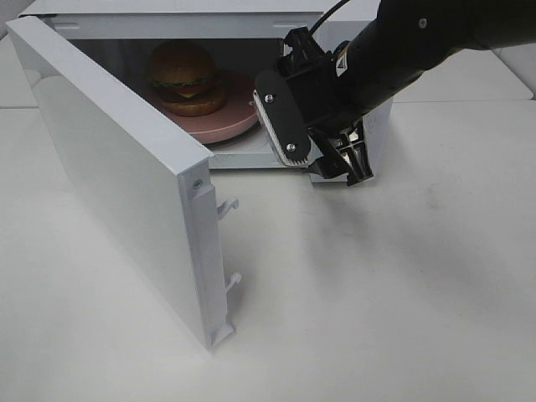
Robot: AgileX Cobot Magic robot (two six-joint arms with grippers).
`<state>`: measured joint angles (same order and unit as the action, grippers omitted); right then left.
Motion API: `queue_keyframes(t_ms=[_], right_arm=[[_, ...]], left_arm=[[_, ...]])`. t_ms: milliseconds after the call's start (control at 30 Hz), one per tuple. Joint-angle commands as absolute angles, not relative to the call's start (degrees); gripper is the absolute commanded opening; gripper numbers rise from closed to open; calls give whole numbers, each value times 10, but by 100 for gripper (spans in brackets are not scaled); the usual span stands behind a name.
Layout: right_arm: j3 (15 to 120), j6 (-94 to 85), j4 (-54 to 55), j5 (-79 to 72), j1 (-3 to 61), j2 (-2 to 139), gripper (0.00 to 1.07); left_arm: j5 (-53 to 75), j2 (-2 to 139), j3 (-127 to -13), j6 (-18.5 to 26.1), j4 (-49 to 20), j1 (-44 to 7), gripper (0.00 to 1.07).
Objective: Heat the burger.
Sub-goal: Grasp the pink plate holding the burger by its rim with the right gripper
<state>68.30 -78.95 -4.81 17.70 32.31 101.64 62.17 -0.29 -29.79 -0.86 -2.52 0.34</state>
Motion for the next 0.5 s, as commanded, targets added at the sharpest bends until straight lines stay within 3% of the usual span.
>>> queue_keyframes(t_ms=[33,500], right_arm=[[695,-787,-35,175,327,1025,87],[748,-776,-27,164,339,1077,85]], left_arm=[[614,-11,-296,-9,-30,4,100],[614,-11,-296,-9,-30,4,100]])
